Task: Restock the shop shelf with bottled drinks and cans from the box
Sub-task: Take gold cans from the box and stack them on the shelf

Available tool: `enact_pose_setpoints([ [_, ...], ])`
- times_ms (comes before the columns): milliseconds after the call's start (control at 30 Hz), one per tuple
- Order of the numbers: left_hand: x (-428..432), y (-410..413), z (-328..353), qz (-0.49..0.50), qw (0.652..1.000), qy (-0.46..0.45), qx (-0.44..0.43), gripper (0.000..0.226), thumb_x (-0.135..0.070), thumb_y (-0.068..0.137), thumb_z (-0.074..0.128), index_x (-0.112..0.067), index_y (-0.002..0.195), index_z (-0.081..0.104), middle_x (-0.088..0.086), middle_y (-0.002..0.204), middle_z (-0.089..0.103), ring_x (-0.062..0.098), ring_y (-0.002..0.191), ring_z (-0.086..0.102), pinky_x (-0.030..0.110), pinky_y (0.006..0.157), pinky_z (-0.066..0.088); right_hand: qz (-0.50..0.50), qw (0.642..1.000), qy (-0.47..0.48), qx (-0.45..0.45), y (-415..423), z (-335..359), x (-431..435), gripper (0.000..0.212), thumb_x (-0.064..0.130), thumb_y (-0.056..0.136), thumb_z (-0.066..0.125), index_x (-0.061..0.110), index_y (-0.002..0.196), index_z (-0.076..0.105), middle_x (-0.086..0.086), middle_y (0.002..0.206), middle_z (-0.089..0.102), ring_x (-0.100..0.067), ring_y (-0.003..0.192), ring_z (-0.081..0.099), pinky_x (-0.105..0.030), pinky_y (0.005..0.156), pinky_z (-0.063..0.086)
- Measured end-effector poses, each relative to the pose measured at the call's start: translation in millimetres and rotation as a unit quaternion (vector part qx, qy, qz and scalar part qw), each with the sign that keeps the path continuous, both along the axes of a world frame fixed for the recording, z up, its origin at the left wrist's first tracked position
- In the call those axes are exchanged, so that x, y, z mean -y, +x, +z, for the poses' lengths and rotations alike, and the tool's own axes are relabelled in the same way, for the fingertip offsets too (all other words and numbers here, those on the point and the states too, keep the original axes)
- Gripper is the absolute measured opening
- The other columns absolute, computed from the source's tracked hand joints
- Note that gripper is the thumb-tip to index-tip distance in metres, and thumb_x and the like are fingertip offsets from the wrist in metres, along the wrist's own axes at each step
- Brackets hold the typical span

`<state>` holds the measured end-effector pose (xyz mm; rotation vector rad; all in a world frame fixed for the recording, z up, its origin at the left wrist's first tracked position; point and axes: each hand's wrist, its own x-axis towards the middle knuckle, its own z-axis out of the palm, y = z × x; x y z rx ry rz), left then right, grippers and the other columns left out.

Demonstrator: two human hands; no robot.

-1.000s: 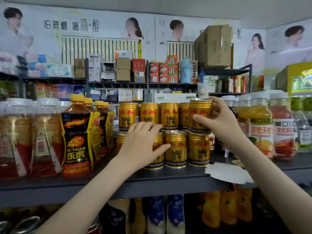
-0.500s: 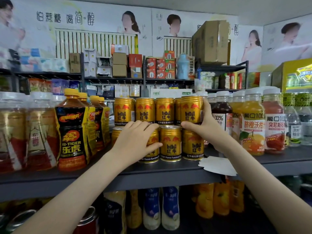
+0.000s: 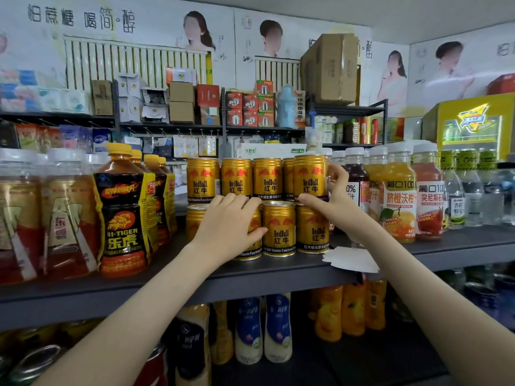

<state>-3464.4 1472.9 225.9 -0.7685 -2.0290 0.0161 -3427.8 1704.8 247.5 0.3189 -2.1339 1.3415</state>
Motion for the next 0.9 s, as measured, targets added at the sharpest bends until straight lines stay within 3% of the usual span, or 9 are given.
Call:
enact_pose_setpoints([
  [100,-1.3,0.9,-1.1,-0.003,1.0,0.003,0.001,0.054,-0.047,0.084,0.064,-0.011,0.124,0.06,0.007,0.11,0.068,0.027,0.102,0.062,0.04,0.088,0.046,0.006,0.999,-0.015,0.049,2.8,3.2,-3.7,0.087,0.035,0.083,0.069,0.028,0.144,0.008,-0.003,0.139,0.041,-0.013,0.106,0.053,-0.025,0.078,0.047],
  [200,-4.3,5.6,-4.1,-0.003,1.0,0.022,0.0,0.053,-0.045,0.088,0.059,-0.012,0.13,0.056,0.007,0.118,0.065,0.026,0.11,0.058,0.041,0.096,0.041,-0.003,0.999,-0.01,0.053,8.2,1.0,0.1,0.089,0.038,0.083,0.069,0.027,0.149,0.009,-0.003,0.146,0.037,-0.016,0.116,0.047,-0.036,0.091,0.048],
  [267,-5.9,12.2,-7.0,0.002,0.999,0.05,-0.01,0.052,-0.047,0.09,0.052,-0.013,0.129,0.056,0.007,0.119,0.064,0.026,0.111,0.058,0.042,0.099,0.039,-0.042,0.999,-0.002,0.006,13.8,-4.9,5.7,0.092,0.036,0.084,0.069,0.025,0.15,0.006,-0.004,0.151,0.03,-0.017,0.129,0.039,-0.043,0.105,0.04],
  [367,-5.8,30.2,-14.5,0.01,0.995,0.102,-0.016,0.057,-0.051,0.089,0.037,-0.015,0.13,0.057,0.008,0.121,0.064,0.026,0.113,0.059,0.046,0.102,0.037,-0.178,0.978,0.075,-0.083,27.8,-18.0,19.6,0.088,0.033,0.091,0.062,0.016,0.152,0.001,-0.007,0.158,0.015,-0.02,0.144,0.017,-0.037,0.115,0.02],
  [500,4.2,62.7,-34.5,0.035,0.989,0.145,-0.017,0.056,-0.046,0.089,0.037,-0.012,0.13,0.056,0.011,0.124,0.061,0.028,0.116,0.056,0.044,0.101,0.036,-0.203,0.947,0.152,-0.2,58.5,-45.1,53.0,0.066,0.021,0.093,0.056,0.006,0.148,0.023,-0.015,0.147,0.035,-0.026,0.137,0.031,-0.039,0.112,0.03],
  [667,42.2,122.2,-86.6,0.069,0.979,0.192,0.024,0.051,-0.039,0.094,0.045,-0.008,0.133,0.053,0.012,0.126,0.06,0.03,0.115,0.056,0.041,0.095,0.042,-0.097,0.944,0.207,-0.236,93.9,-98.1,106.7,0.048,0.017,0.092,0.057,0.001,0.135,0.043,-0.015,0.13,0.051,-0.026,0.123,0.045,-0.031,0.103,0.037],
  [800,96.1,194.3,-150.1,0.138,0.967,0.198,0.076,0.05,-0.037,0.095,0.046,-0.004,0.133,0.053,0.014,0.125,0.06,0.03,0.113,0.057,0.042,0.092,0.048,0.096,0.953,0.2,-0.207,129.5,-155.8,172.0,0.037,0.013,0.094,0.054,0.003,0.129,0.049,-0.01,0.122,0.056,-0.021,0.115,0.053,-0.023,0.095,0.041],
  [900,146.0,255.1,-203.5,0.235,0.942,0.195,0.139,0.052,-0.039,0.094,0.041,-0.004,0.131,0.054,0.013,0.123,0.061,0.029,0.112,0.059,0.039,0.09,0.049,0.201,0.944,0.208,-0.163,155.3,-207.6,236.0,0.039,0.013,0.094,0.055,0.003,0.131,0.049,-0.01,0.123,0.056,-0.021,0.114,0.053,-0.027,0.094,0.045],
])
